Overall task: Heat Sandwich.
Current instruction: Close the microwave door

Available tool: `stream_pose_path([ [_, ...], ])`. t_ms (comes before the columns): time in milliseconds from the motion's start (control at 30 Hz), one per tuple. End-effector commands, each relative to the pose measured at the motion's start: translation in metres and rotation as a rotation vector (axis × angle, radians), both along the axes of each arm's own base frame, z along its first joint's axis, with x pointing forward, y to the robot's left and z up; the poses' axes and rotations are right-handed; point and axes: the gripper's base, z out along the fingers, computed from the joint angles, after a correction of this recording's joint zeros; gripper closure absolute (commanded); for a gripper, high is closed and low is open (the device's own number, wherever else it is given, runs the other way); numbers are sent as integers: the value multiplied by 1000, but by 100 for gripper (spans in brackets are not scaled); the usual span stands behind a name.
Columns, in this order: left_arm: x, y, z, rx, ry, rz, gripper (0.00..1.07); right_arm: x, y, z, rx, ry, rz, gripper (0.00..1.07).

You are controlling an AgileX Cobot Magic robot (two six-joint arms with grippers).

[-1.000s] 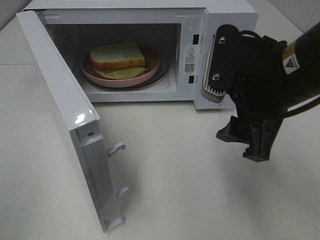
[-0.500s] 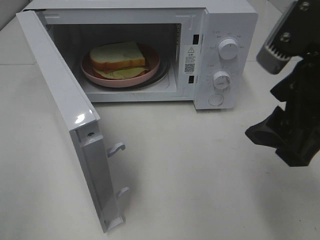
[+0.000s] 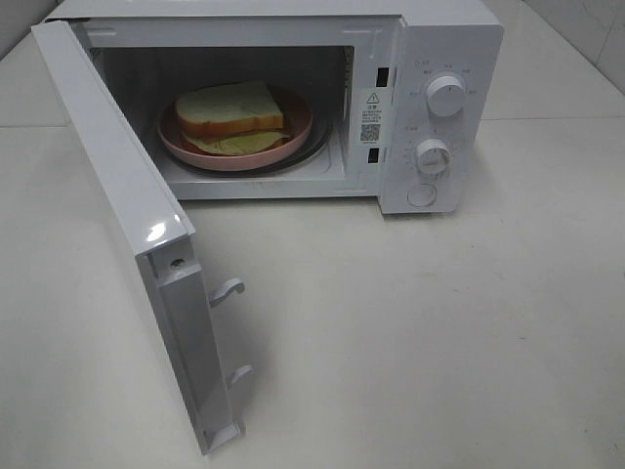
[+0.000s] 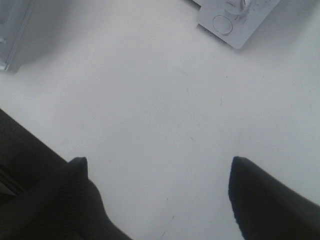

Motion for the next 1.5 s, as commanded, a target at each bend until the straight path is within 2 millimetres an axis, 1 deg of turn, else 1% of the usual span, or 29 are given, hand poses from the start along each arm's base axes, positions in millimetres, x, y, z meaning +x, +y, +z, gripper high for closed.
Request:
stream_pose_path([
  [33,-4,0,0,-2,-31,2,5,-6,-4,-1,3,21,-18,31],
  [100,-4,0,0,-2,-31,2,5,-17,-12,0,3,37,-38,31],
  [333,-4,0,0,-2,-31,2,5,-32,-24,-3,-17,110,-81,31],
  [467,-4,0,0,-2,-31,2,5,-39,-27,-2,-3,109,-81,31],
  [500,-4,0,0,-2,-31,2,5,-43,-30,-1,16,88,-80,31],
  [633,-4,0,0,-2,-31,2,5,-48,-35,1,50,57,-102,31],
  [667,-4,0,0,0,-31,1,5,-52,-39,3,72,24,-142,31],
  [700,-4,0,0,0,-31,1,5,-52,-39,3,72,24,-142,31],
  [800,-4,0,0,-2,-31,2,5,-59,-47,5,110,-45,-240,31],
  [933,-4,0,0,-2,-31,2,5,-67,-52,6,127,-91,-297,31],
  [967,-4,0,0,-2,-31,2,5,-70,-54,1,134,-113,-335,31],
  [1000,-4,0,0,-2,-31,2,5,-70,-54,1,134,-113,-335,31],
  [1067,-4,0,0,-2,-31,2,5,-72,-55,-8,137,-122,-368,31],
  [1100,-4,0,0,-2,-31,2,5,-74,-55,-14,137,-122,-387,31],
  [1133,-4,0,0,-2,-31,2,5,-76,-56,-25,137,-122,-425,31],
  [1167,-4,0,0,-2,-31,2,5,-76,-56,-25,137,-122,-425,31],
  [1300,-4,0,0,-2,-31,2,5,-85,-58,-38,156,-173,-518,31],
  [1367,-4,0,0,-2,-31,2,5,-87,-58,-37,165,-205,-526,31],
  [1433,-4,0,0,-2,-31,2,5,-91,-58,-38,194,-288,-545,31],
  [1500,-4,0,0,-2,-31,2,5,-94,-58,-43,206,-329,-559,31],
])
